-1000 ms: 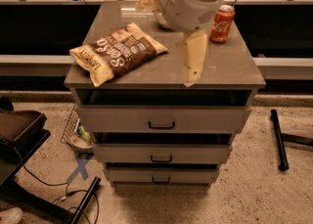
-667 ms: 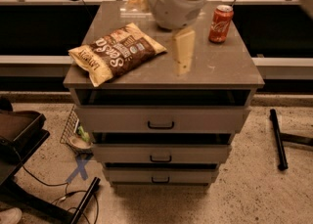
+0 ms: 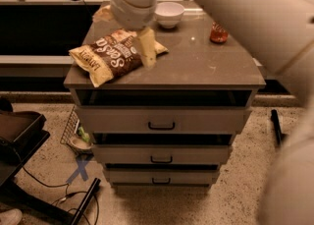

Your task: Pick brown chip bag

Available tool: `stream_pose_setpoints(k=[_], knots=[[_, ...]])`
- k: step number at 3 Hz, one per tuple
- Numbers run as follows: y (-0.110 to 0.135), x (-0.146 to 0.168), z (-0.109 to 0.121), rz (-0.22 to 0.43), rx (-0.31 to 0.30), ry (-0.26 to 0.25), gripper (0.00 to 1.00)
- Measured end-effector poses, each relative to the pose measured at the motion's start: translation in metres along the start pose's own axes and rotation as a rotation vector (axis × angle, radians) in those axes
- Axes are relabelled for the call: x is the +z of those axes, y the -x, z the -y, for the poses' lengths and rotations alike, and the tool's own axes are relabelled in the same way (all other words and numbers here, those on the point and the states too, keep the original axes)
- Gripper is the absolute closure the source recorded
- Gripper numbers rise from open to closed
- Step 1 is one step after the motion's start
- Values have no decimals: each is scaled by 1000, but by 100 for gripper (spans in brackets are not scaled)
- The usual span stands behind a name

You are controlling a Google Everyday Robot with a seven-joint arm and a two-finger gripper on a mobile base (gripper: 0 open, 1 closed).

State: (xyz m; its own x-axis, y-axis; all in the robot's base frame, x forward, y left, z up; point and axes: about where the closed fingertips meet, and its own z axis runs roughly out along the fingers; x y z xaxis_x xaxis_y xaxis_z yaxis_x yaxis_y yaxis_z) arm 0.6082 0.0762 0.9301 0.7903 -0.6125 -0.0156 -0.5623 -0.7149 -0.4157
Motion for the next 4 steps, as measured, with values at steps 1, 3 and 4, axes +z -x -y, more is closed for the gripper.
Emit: stream_pose_setpoints(k=[1,3,4], knots=[[-19,33,32,-71,-39,19,0],[-37,63,55,-128,-36,58,0],[-42,96,50,-119,-14,157,0]])
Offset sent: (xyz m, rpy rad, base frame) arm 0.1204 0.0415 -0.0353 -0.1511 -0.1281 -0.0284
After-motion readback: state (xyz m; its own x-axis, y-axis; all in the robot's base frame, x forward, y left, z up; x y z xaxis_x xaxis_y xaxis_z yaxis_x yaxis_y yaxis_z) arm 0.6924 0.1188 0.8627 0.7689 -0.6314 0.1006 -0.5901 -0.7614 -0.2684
